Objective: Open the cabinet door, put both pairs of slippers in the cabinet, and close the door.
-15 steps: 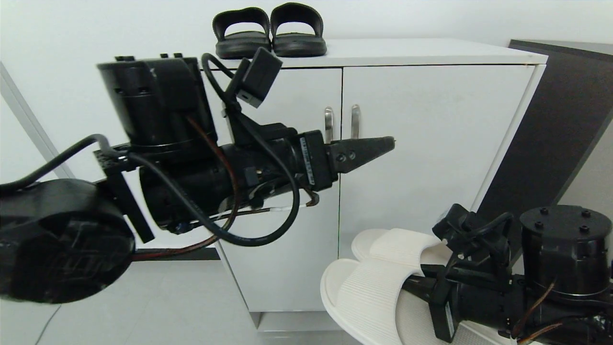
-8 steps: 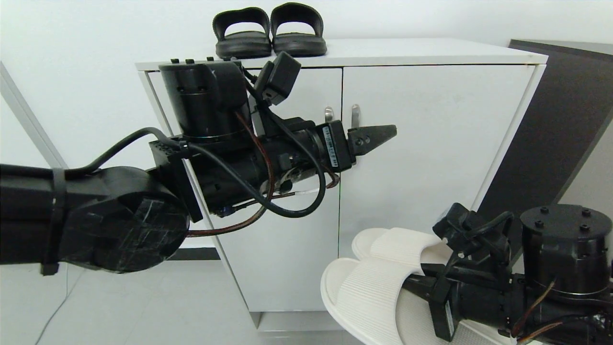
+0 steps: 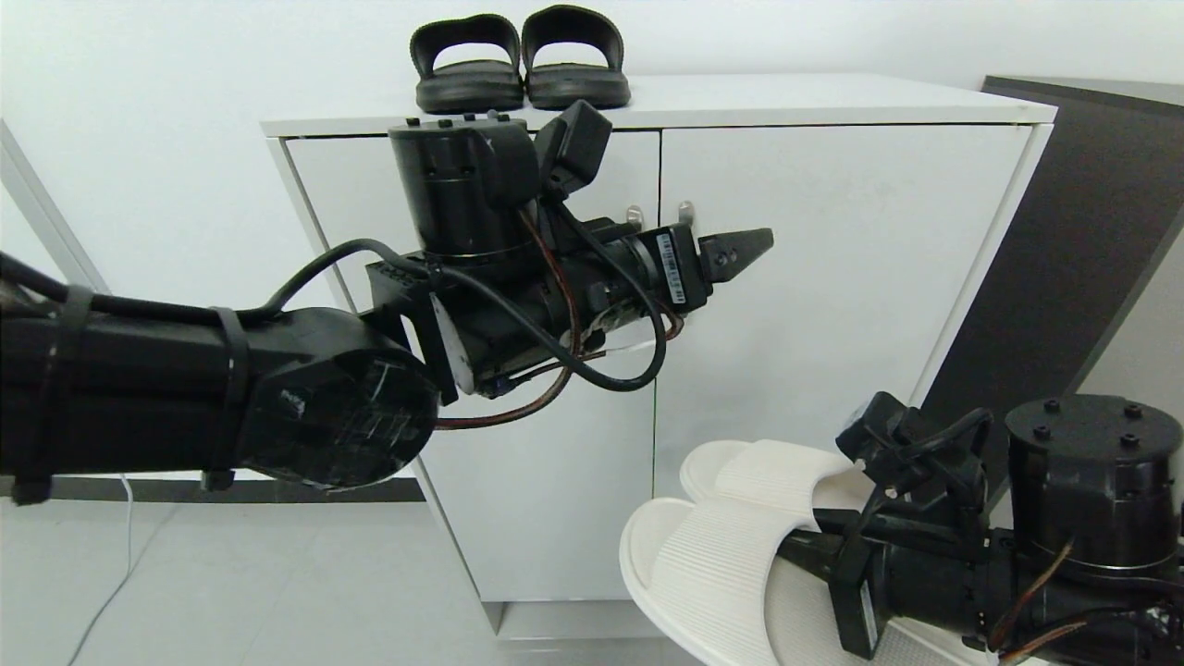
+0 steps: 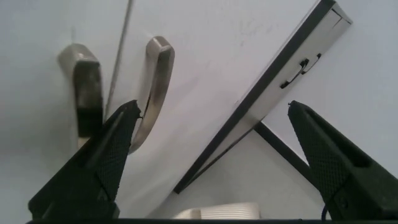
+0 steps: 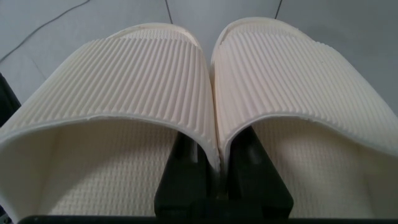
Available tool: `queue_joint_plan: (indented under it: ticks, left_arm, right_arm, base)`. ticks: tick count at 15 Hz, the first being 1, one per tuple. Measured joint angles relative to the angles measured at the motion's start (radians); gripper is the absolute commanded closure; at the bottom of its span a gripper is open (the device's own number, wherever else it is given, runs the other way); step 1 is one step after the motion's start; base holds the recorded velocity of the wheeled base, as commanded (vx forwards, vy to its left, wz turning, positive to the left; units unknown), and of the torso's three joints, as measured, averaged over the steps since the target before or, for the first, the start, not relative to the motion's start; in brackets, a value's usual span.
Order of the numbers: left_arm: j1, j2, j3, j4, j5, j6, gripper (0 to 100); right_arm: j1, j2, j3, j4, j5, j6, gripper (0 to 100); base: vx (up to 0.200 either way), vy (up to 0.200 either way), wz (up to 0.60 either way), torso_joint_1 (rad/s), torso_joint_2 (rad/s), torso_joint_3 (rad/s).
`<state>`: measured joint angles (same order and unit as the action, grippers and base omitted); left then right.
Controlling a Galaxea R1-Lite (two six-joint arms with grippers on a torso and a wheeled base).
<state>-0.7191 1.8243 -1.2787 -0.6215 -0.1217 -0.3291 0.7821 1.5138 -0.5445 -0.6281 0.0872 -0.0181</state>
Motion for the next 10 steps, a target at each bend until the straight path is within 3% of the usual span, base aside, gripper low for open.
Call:
queue_joint_plan:
  ticks: [3, 4, 10]
  left_arm:
    - [0.001, 0.032, -0.031, 0.001, -0.001, 0.0, 0]
    - [0.001, 0.038, -0.036, 0.001, -0.001, -0.001, 100]
    - [-0.001, 0.011, 0.027, -0.003, -0.002, -0.006, 100]
  right_arm:
    - [0.0, 0.0, 0.0, 0.0, 0.0, 0.0, 100]
    - [0.0, 0.0, 0.0, 0.0, 0.0, 0.0, 100]
    - [0.0, -0.008, 0.013, 0.0, 0.058, 0.0, 100]
  base:
    - [0.0, 0.0, 0.0, 0.0, 0.0, 0.0]
    - [0.0, 0.0, 0.0, 0.0, 0.0, 0.0]
    - [0.0, 0.0, 0.0, 0.0, 0.0, 0.0]
